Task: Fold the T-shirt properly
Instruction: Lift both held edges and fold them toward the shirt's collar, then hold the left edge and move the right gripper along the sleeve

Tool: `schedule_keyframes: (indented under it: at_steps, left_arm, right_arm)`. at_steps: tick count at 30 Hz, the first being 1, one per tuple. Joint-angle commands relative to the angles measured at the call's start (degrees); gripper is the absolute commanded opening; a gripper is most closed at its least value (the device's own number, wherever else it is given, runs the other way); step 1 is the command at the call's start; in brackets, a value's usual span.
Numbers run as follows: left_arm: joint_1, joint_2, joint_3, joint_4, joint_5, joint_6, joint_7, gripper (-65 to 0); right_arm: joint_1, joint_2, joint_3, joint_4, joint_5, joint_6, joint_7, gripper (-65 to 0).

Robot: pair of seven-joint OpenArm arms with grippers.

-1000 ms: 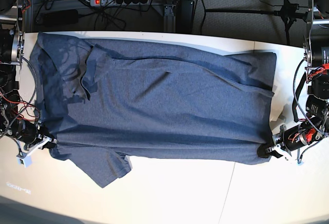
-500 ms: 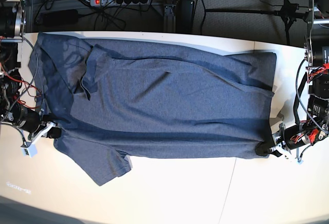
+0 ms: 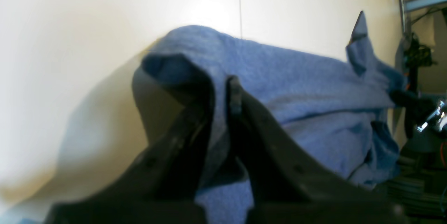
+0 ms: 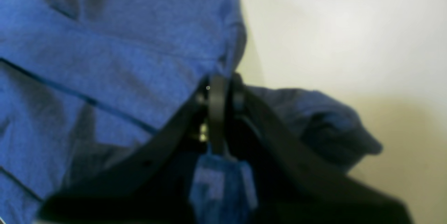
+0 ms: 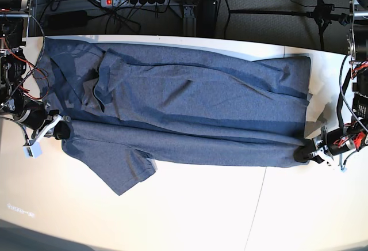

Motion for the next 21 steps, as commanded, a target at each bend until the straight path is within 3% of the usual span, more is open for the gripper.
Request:
schedule_keyframes:
  at_steps: [1,21]
  left_arm:
    - [-1.07,-1.11,-0.28,1.66,-1.07,-2.02,-0.61,-65.0]
    - [0.13,-1.11,-0.28,2.6,-1.05,-2.02,-0.87,-65.0]
  right_arm:
    - [1.2,1.31,0.79,0.9,0.22,2.08,1.07,-65.0]
    - [-2.25,1.16,0.79,0.83,-2.78,2.01,5.53,-65.0]
